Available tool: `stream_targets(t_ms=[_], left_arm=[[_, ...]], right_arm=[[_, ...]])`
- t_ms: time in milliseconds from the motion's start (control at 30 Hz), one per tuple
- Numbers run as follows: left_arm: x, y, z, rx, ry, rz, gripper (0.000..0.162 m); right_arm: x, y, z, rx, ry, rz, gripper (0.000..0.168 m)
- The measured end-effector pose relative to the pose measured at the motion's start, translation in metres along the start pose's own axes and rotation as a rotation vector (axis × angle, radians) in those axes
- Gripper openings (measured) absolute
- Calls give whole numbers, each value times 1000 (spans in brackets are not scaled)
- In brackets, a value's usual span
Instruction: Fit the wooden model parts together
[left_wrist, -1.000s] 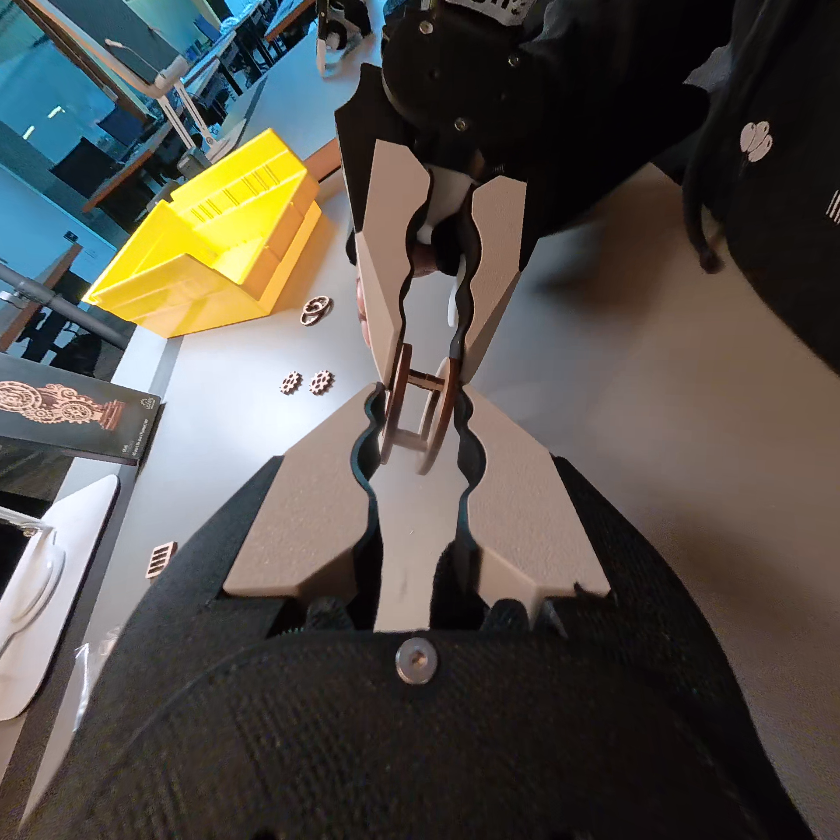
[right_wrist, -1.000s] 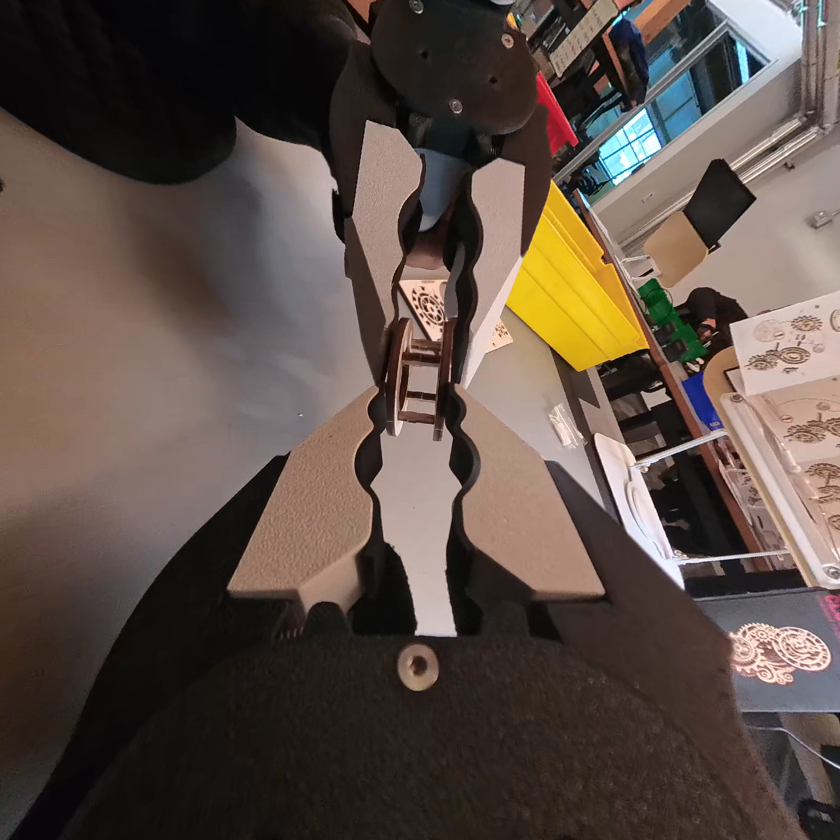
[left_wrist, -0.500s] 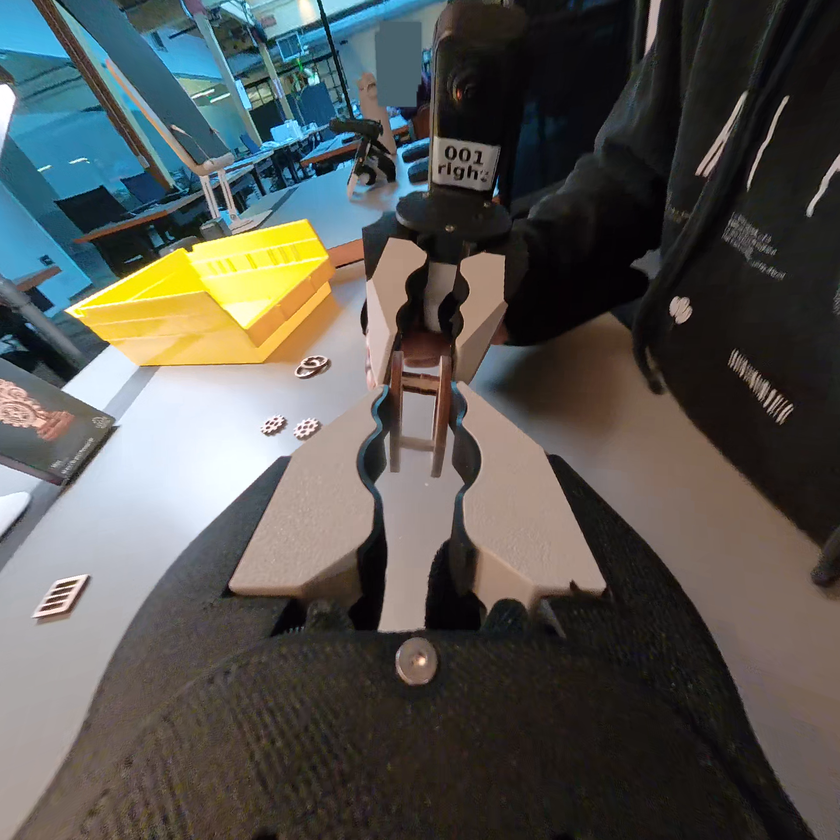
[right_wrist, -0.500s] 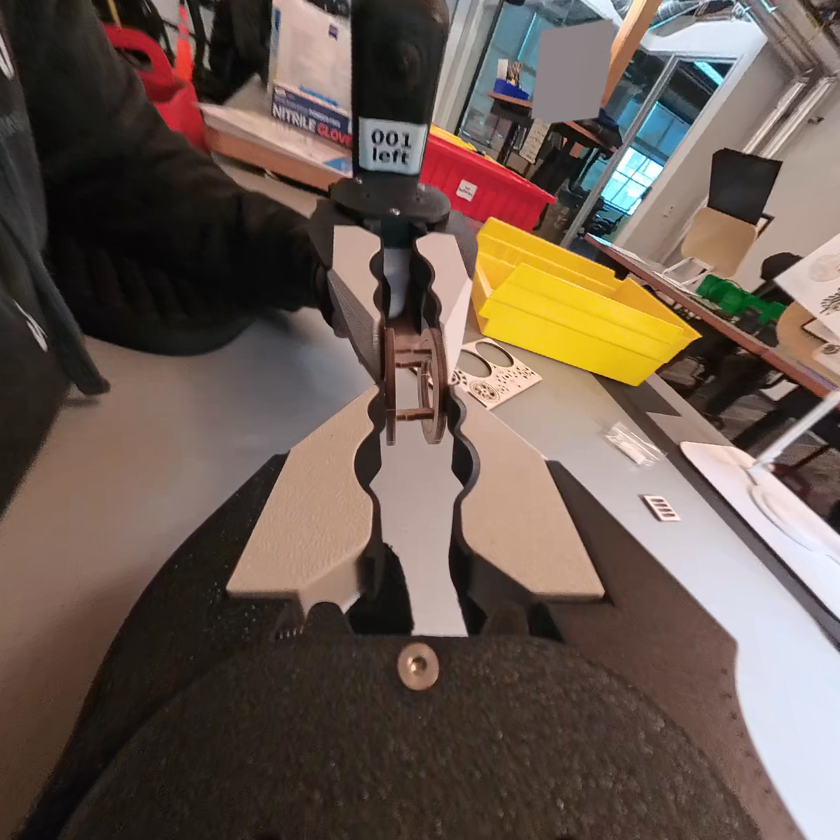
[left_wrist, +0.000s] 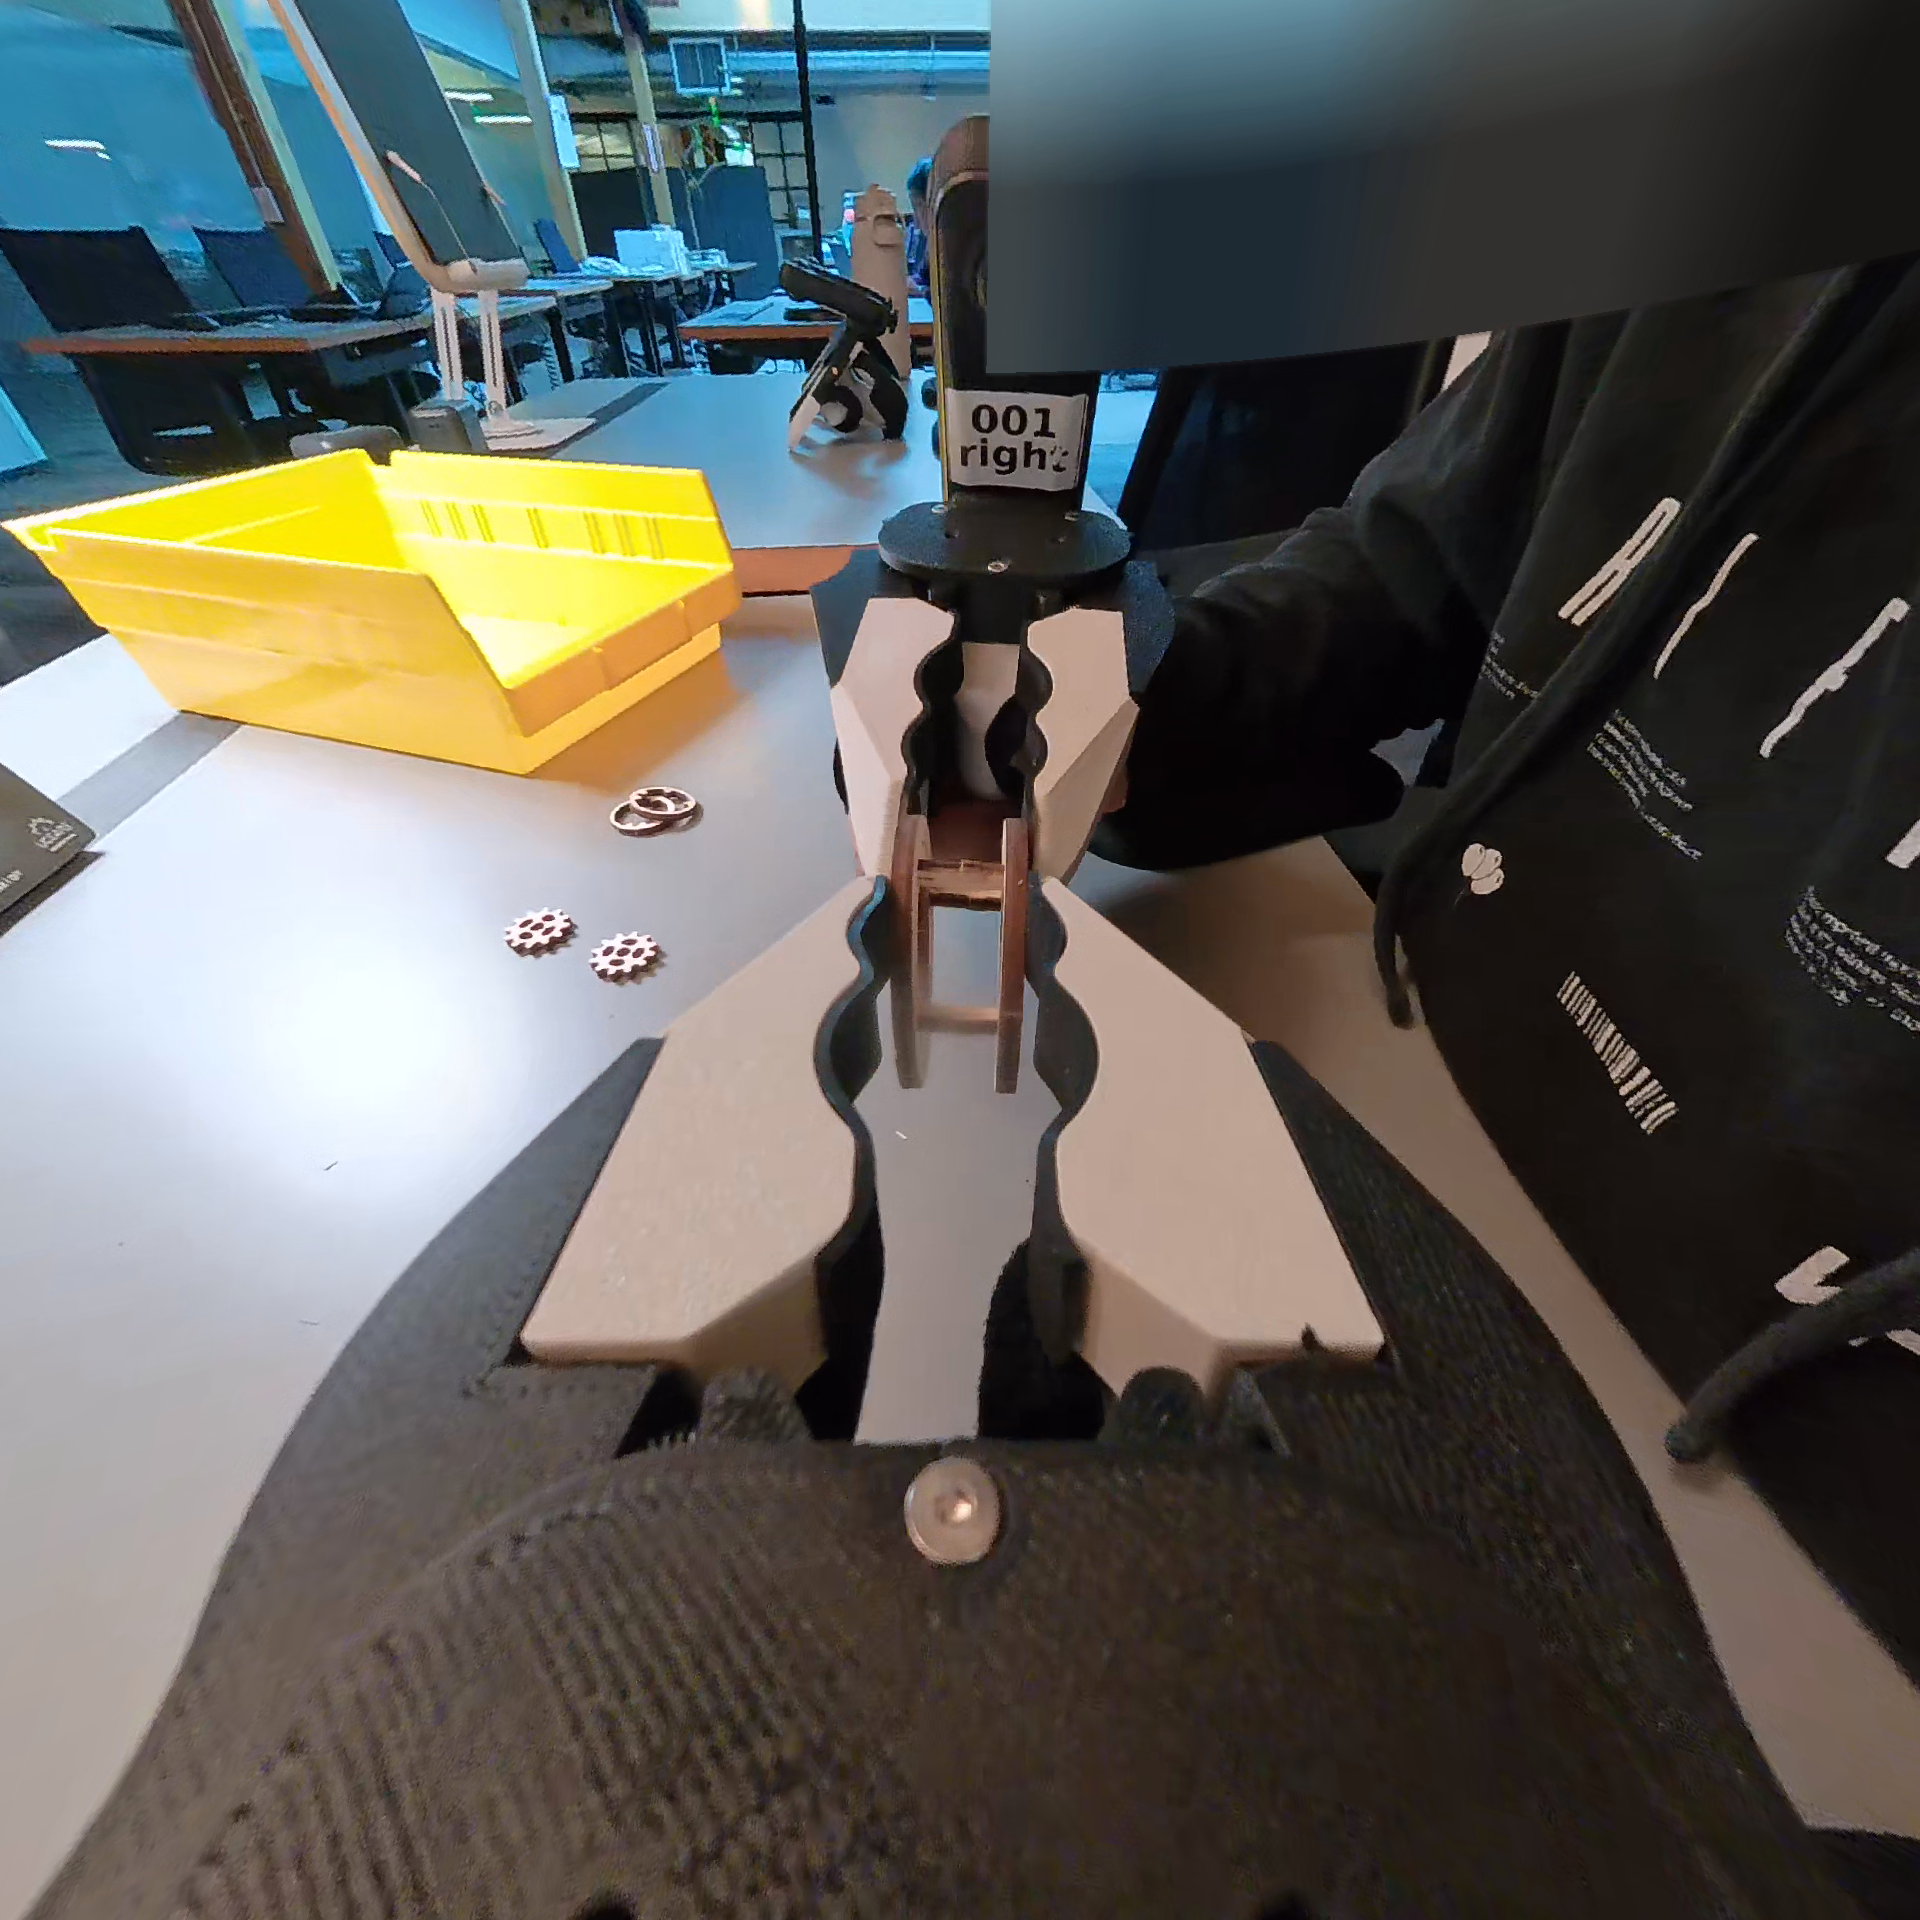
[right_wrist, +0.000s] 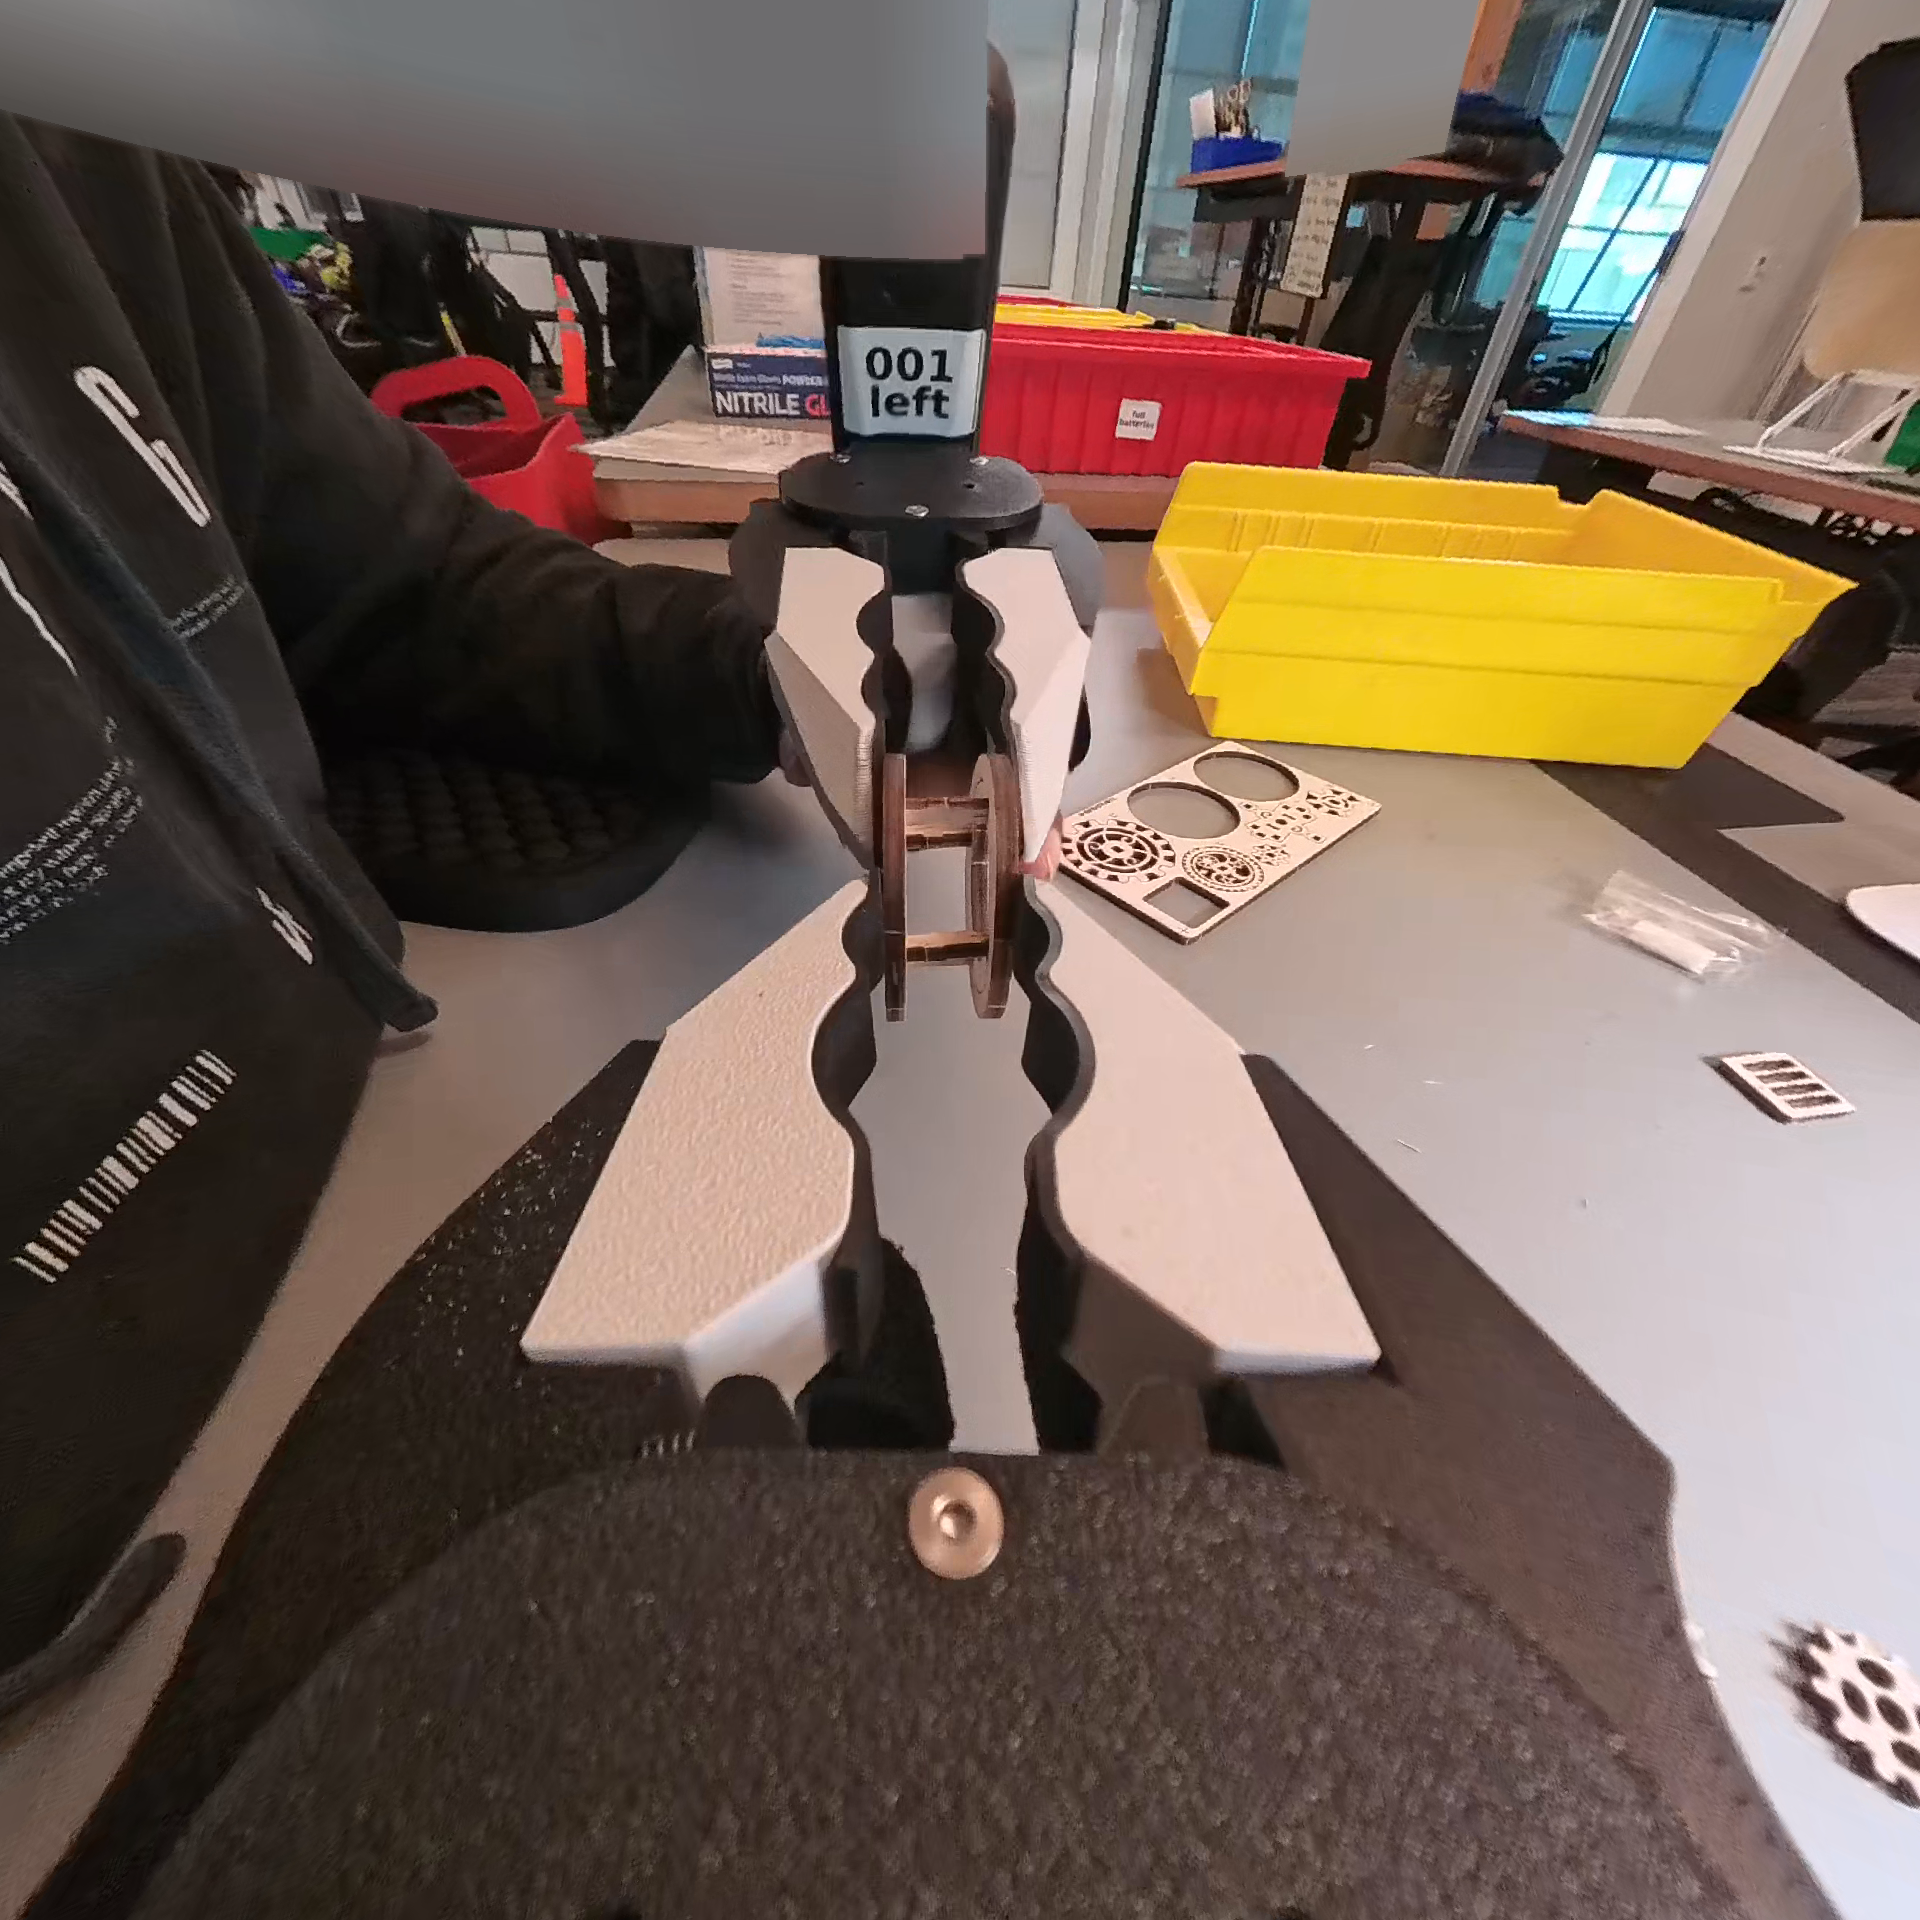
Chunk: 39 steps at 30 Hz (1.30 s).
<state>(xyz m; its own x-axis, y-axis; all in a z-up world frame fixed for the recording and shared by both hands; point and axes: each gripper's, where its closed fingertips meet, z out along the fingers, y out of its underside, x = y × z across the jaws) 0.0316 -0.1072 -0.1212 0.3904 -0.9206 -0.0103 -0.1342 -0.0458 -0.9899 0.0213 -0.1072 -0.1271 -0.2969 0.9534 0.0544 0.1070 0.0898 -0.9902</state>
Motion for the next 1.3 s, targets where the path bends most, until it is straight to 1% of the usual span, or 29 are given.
stream_targets(t_ms=[167, 300, 367, 533, 667, 733, 867, 900, 967, 1033, 1067, 1167, 1233, 1267, 1300], left_arm=[[0, -2, 0, 18, 10, 2, 23], [0, -2, 0, 43, 16, 7, 22], [-1, -5, -2, 80, 16, 10, 22], [-2, -8, -3, 115, 20, 3, 23], [-4, -4, -3, 76, -11, 39, 27], [-4, -2, -3, 53, -12, 39, 24], [-8, 0, -2, 69, -1, -38, 23], [-10, 1, -2, 71, -1, -67, 23], [-14, 0, -2, 84, -12, -94, 23], [-16, -4, -5, 112, -10, -116, 23], [-16, -5, -6, 118, -10, -121, 23], [-15, -6, -6, 126, -3, -125, 23], [-15, -5, -5, 118, -1, -127, 23], [-14, -5, -5, 122, 5, -129, 23], [-13, -6, -5, 129, 16, -137, 23]], right_arm=[[0, -3, -1, 25, 3, -2, 22], [1, -4, -1, 51, 14, -10, 25], [5, -4, -1, 45, 32, -3, 29], [2, -6, -3, 42, 15, -11, 21], [2, -3, -3, 14, 20, -29, 21], [3, 0, -2, 2, 19, -15, 21], [7, 2, -2, 14, 10, 55, 22], [9, 3, -2, 19, 9, 77, 23], [4, 8, -2, 3, -37, 97, 39], [2, 12, 0, -14, -45, 102, 42], [2, 12, 1, -11, -43, 101, 42], [6, 7, -1, 16, -27, 117, 31], [8, 5, -1, 31, -20, 127, 28], [8, 4, -2, 35, -17, 121, 23], [8, 2, -3, 46, -20, 114, 23]])
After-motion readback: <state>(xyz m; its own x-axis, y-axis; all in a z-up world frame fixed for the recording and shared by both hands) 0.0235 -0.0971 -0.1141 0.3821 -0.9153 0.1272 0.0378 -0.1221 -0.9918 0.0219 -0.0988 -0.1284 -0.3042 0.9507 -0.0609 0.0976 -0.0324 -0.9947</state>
